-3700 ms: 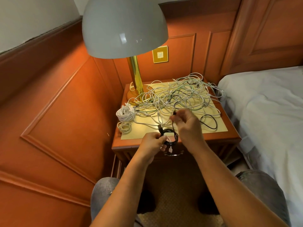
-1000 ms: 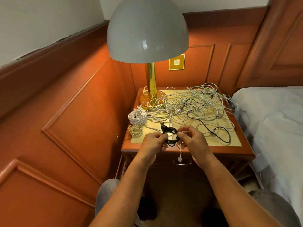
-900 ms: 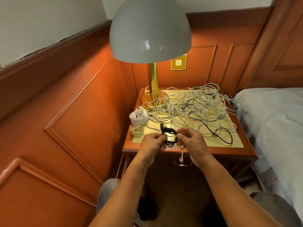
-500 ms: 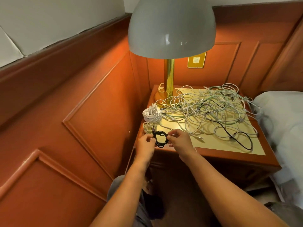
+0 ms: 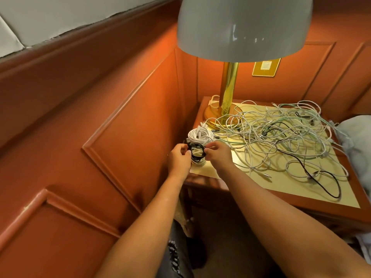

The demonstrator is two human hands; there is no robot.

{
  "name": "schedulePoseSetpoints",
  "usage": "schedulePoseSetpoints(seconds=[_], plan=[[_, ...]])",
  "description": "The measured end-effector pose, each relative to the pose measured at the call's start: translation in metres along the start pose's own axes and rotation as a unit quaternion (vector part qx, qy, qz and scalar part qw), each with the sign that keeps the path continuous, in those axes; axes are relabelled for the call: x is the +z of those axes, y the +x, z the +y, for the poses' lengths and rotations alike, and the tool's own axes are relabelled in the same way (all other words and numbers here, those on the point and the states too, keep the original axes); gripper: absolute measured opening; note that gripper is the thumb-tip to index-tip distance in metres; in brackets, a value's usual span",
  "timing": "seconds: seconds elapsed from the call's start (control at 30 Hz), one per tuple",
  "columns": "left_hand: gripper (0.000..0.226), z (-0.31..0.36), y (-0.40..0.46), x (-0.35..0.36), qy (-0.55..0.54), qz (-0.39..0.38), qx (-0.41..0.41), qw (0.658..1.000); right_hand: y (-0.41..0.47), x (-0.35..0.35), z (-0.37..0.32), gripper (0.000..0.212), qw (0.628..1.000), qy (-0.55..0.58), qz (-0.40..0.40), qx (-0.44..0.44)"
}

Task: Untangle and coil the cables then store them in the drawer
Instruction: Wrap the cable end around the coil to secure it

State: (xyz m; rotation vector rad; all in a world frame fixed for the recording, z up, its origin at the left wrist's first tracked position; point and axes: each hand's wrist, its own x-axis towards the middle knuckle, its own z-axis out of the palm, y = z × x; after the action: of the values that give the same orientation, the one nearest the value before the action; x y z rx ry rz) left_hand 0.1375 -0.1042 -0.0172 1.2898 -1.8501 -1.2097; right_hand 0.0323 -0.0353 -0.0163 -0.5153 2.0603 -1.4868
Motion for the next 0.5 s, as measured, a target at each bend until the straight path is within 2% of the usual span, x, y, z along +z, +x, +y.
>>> schedulePoseSetpoints(seconds=[0.23, 0.5], plan=[[0.017, -0.016, 0.016, 0.002, 0.036, -0.015, -0.017, 0.999, 0.016, 0.014, 0.011, 0.02, 0.999, -0.028, -0.002, 0.019], [0.019, -0.021, 0.019, 0.006, 0.014, -0.035, -0.017, 0.999, 0.019, 0.012, 0.016, 0.009, 0.998, -0.06, 0.0, 0.007]])
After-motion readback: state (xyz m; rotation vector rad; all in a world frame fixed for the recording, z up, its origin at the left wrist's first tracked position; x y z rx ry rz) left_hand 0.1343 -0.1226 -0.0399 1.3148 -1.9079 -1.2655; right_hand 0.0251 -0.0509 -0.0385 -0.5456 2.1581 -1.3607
